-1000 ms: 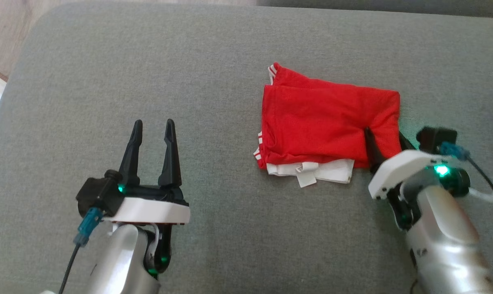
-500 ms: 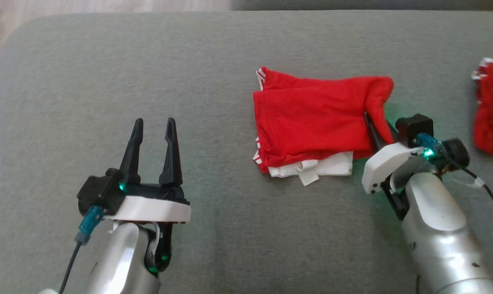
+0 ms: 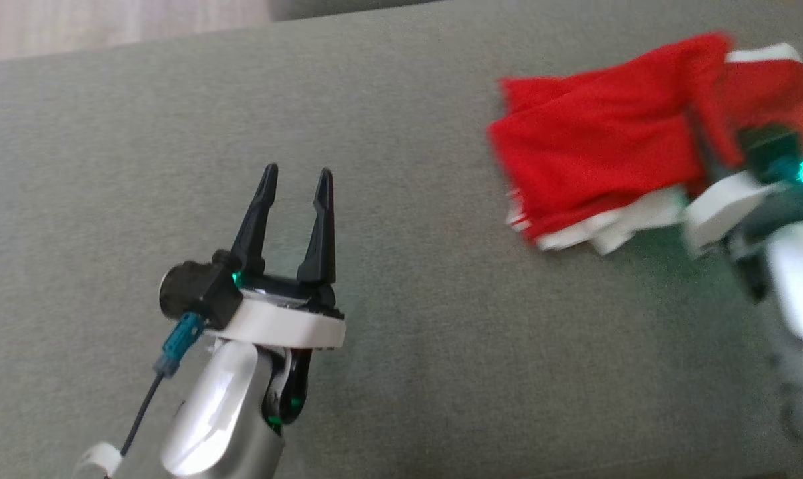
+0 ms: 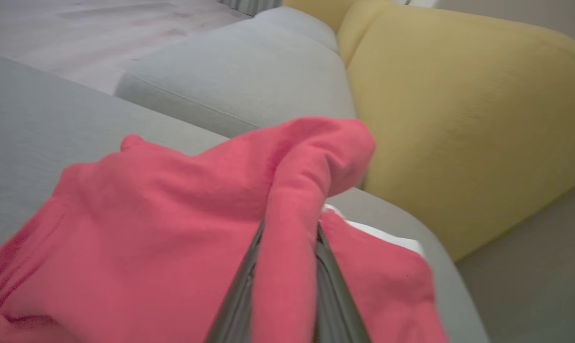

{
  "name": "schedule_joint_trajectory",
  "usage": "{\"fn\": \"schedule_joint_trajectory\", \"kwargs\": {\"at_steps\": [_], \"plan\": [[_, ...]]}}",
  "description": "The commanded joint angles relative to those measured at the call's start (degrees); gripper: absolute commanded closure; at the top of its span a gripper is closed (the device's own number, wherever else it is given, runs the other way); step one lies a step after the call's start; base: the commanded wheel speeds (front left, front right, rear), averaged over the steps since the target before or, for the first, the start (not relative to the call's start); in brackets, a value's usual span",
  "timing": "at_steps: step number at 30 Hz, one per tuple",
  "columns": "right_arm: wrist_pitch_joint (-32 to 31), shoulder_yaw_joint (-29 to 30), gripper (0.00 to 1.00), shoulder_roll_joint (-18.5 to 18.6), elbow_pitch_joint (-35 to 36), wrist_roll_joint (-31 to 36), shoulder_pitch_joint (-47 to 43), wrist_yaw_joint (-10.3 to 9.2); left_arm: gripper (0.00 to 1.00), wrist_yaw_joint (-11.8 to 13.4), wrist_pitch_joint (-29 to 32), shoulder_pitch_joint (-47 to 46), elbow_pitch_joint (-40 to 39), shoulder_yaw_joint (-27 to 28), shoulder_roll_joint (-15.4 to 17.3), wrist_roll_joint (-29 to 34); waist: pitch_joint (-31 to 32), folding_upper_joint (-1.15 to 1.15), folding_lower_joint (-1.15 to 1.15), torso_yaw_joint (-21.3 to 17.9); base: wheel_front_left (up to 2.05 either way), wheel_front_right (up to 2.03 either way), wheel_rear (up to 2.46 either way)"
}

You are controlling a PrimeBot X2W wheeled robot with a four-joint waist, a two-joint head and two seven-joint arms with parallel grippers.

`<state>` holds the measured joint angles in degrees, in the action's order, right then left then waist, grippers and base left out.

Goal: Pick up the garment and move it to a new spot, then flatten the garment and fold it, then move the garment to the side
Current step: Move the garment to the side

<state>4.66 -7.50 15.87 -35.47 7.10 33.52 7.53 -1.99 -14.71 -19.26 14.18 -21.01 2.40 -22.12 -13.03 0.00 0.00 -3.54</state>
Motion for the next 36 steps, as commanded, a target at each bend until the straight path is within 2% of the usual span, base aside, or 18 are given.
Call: {"fn": "schedule_joint_trajectory", "kwargs": {"at_steps": [1, 7, 12, 20, 28, 29, 30, 36], "plan": [[-1.1, -0.2, 1.0, 3.4, 3.2, -1.5, 3.3, -0.04, 0.0, 0.3, -0.3, -3.1, -2.3, 1.4, 0.5, 0.3, -1.7, 0.0, 0.0, -1.6, 0.0, 0.0, 0.0], [-4.7, 4.6, 1.0, 10.4, 3.6, -4.7, 5.6, -0.04, 0.0, 0.0, -0.3, -4.8, -2.2, 0.5, 0.5, 0.6, -4.8, 0.0, 0.0, -2.0, 0.0, 0.0, 0.0], [-5.7, 7.9, 1.0, 13.2, 1.2, -4.8, 6.5, -0.04, 0.0, -0.4, -0.3, -5.7, -1.7, 0.3, 0.5, 0.6, -6.6, 0.0, 0.0, -1.2, 0.0, 0.0, 0.0], [-6.5, 14.7, 1.0, 14.3, -3.2, -1.3, 6.9, -0.04, 0.0, -1.1, -0.3, -6.9, -1.0, 1.3, 0.5, 1.2, -9.3, 0.0, 0.0, 0.3, 0.0, 0.0, 0.0], [-6.9, 20.4, 1.0, 13.2, -5.2, 3.2, 7.2, -0.04, 0.0, -1.5, -0.3, -7.4, -0.8, 1.6, 0.5, 1.4, -10.7, 0.0, 0.0, 0.7, 0.0, 0.0, 0.0], [-6.7, 20.8, 0.35, 13.0, -5.2, 3.6, 7.4, -0.04, 0.0, -1.5, -0.3, -7.4, -0.7, 1.6, 0.5, 1.3, -10.7, 0.0, 0.0, 0.6, 0.0, 0.0, 0.0], [-6.3, 21.4, 0.0, 12.8, -5.2, 3.9, 7.6, -0.04, 0.0, -1.5, -0.3, -7.4, -0.6, 1.6, 0.5, 1.4, -10.6, 0.0, 0.0, 0.6, 0.0, 0.0, 0.0], [-4.2, 22.3, 0.0, 10.7, -5.0, 6.2, 8.6, -0.04, 0.0, -1.7, -0.3, -7.3, 0.3, 2.8, 0.5, 1.6, -8.3, 0.0, 0.0, -0.2, 0.0, 0.0, 0.0]]}}
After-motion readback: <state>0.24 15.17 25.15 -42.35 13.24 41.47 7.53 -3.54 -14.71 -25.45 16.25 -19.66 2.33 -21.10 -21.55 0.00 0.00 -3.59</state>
